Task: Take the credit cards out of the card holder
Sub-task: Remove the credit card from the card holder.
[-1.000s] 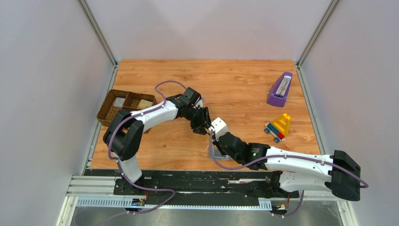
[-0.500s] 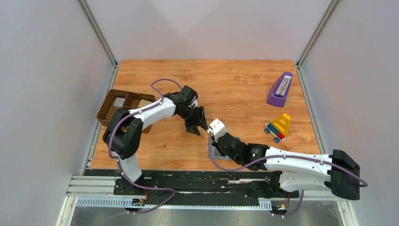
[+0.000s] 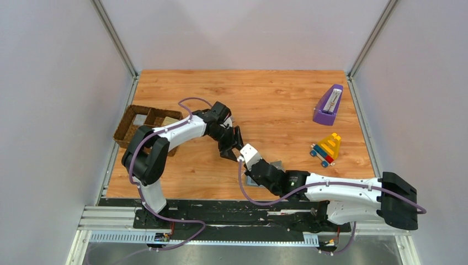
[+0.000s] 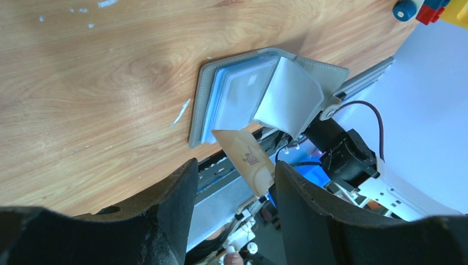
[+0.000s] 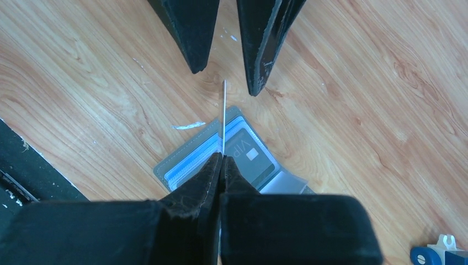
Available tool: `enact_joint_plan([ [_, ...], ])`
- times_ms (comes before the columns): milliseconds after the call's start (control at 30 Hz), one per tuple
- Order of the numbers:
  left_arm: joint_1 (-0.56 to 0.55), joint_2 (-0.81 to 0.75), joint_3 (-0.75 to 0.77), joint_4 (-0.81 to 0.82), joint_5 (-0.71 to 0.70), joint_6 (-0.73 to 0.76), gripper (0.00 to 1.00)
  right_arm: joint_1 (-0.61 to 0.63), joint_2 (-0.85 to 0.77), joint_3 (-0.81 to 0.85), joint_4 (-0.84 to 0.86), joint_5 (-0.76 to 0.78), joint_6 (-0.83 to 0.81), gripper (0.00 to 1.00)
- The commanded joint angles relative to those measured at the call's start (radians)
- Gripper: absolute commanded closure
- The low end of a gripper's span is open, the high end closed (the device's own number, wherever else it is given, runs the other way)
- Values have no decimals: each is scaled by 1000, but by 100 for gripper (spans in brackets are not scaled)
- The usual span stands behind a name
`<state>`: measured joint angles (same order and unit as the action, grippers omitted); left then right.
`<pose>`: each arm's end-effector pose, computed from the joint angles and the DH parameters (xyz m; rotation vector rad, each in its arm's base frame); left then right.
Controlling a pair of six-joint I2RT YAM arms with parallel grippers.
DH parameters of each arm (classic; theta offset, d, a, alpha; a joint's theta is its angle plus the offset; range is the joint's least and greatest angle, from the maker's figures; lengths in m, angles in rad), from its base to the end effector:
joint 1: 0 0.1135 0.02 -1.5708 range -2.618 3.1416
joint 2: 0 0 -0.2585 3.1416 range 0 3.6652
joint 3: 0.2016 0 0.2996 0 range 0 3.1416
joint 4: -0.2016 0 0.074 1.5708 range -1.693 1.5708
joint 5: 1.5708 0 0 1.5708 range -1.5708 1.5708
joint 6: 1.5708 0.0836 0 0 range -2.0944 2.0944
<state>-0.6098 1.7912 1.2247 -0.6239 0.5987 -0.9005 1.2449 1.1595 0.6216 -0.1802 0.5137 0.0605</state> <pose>0.3087 -0.2731 0.1260 0.2434 -2.8229 1.0089 0.1382 0.2806 0.1550 -0.9961 1.9444 0.1458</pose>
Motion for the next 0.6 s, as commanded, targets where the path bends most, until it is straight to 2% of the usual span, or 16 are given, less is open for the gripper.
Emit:
enact_joint_plan([
  [0,1,0,-42,25,58,-43,38,12,6,18,61,41,-14,100],
  [300,-1,1,-86,44,92,-61,42,28,40,19,82,41,-17,100],
  [433,0,7,-95,70,108,-74,51,42,53,23,82,45,-22,100],
  [567,1,2,-100,76,112,-77,69,53,51,15,87,28,-22,100],
])
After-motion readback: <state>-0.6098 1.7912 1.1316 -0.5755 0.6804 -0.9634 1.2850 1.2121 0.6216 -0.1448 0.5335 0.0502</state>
